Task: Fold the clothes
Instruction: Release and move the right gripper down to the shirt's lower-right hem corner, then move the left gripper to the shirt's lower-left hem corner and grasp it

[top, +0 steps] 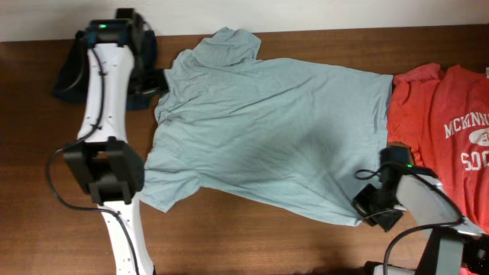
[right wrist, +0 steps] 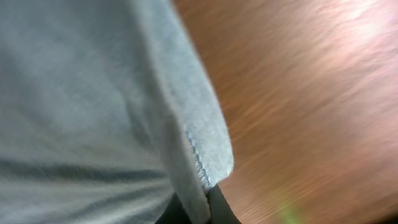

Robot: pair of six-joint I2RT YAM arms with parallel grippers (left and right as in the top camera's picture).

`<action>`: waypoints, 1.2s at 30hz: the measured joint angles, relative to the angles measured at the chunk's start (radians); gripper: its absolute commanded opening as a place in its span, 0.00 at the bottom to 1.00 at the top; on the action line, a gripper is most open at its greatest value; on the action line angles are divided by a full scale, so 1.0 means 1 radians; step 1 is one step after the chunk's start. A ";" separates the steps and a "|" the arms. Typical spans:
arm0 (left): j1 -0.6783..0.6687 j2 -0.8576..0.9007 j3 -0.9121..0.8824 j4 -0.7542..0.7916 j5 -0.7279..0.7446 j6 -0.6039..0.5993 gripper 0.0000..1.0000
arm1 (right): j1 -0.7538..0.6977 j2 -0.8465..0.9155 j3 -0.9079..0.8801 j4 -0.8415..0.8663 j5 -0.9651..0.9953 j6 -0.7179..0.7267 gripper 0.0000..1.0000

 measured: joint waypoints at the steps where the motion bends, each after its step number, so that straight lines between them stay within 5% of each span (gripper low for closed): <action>1: 0.015 0.000 0.000 -0.014 0.006 -0.005 0.99 | -0.034 0.000 0.000 0.000 -0.003 -0.006 0.04; 8: 0.060 0.000 -0.021 -0.079 0.078 0.014 0.99 | -0.171 0.000 0.000 0.025 -0.042 -0.082 0.04; 16: -0.013 0.000 -0.391 -0.085 0.169 0.081 0.99 | -0.172 0.000 -0.001 0.029 -0.043 -0.116 0.04; 21: -0.001 -0.029 -0.471 -0.080 0.168 0.119 0.99 | -0.172 0.000 -0.001 0.029 -0.043 -0.119 0.04; 28: 0.003 -0.222 -0.644 -0.069 0.168 0.178 0.84 | -0.172 0.000 -0.002 0.031 -0.043 -0.119 0.04; 36: 0.006 -0.250 -1.011 0.110 0.176 0.198 0.79 | -0.174 0.000 -0.002 0.032 -0.045 -0.123 0.04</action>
